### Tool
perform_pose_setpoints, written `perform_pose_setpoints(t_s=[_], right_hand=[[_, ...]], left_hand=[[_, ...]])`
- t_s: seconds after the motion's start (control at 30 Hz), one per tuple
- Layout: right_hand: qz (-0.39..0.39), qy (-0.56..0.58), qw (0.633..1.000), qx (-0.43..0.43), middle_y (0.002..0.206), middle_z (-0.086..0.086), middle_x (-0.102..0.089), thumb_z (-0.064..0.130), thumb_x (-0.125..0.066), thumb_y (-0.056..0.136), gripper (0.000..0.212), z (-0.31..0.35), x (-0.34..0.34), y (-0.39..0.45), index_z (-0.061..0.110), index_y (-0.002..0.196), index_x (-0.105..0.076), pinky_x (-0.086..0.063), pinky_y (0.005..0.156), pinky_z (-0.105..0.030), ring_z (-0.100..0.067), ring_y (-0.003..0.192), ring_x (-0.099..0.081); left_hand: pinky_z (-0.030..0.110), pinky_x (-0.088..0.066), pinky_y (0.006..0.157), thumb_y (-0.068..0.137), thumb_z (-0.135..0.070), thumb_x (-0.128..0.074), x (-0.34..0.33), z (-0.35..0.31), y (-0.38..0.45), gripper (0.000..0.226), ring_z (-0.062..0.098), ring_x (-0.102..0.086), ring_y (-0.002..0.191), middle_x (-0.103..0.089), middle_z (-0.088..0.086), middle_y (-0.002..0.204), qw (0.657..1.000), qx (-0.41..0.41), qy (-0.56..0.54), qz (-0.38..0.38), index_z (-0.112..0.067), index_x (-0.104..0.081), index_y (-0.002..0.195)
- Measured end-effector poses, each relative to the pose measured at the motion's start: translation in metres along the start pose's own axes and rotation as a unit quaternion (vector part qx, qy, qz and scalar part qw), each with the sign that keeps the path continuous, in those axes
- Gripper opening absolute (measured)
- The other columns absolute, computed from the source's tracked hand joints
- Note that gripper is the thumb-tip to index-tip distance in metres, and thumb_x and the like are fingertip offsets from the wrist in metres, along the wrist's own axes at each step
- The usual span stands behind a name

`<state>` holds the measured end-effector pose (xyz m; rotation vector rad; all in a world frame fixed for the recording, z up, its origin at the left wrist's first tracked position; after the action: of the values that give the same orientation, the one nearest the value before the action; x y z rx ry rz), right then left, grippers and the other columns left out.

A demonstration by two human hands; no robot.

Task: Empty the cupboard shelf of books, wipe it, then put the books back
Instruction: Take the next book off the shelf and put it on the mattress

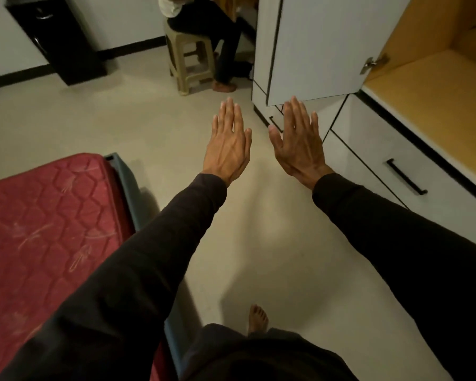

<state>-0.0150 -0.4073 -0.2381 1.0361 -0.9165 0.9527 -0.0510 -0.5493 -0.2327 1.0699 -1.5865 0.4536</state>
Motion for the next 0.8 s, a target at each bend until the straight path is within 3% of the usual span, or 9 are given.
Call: perform_pose_setpoints(t_s=[0.4,0.6,0.8], right_hand=[[-0.054,-0.080,0.984,-0.151,0.162,-0.016,-0.011,0.049,-0.019,0.103,0.067,-0.111,0.034,0.079,0.005,0.154,-0.014,-0.004,0.121,-0.047,-0.028,0.150,-0.010],[-0.112,-0.127,0.954,-0.246,0.163,-0.014,-0.006,0.050,-0.016,0.103,0.068,-0.158,0.094,0.112,0.006,0.154,-0.010,-0.001,0.122,-0.046,-0.026,0.151,-0.005],[-0.154,-0.171,0.933,-0.277,0.163,-0.013,-0.003,0.052,-0.014,0.102,0.069,-0.212,0.149,0.132,0.007,0.155,-0.007,-0.003,0.123,-0.047,-0.024,0.151,-0.001]], left_hand=[[0.040,0.001,0.123,0.107,-0.028,-0.024,-0.036,-0.072,0.156,0.059,0.030,0.006,0.150,0.006,0.020,0.161,0.982,-0.187,-0.039,0.010,-0.001,0.002,0.153],[0.040,0.001,0.122,0.107,-0.026,-0.026,-0.037,-0.128,0.231,0.058,0.032,0.003,0.150,0.001,0.022,0.161,0.948,-0.310,-0.076,0.011,0.002,-0.005,0.153],[0.041,0.001,0.120,0.106,-0.024,-0.024,-0.035,-0.204,0.294,0.057,0.034,0.000,0.150,0.000,0.024,0.161,0.925,-0.356,-0.129,-0.020,0.004,-0.006,0.152]])
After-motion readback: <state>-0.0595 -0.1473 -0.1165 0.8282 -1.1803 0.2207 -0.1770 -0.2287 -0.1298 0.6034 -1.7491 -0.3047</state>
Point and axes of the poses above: each hand's wrist, its own y-axis towards the middle knuckle, its own x-axis out of the back of the hand, z = x × y, the point moved 8 cm from there along y, towards the middle knuckle
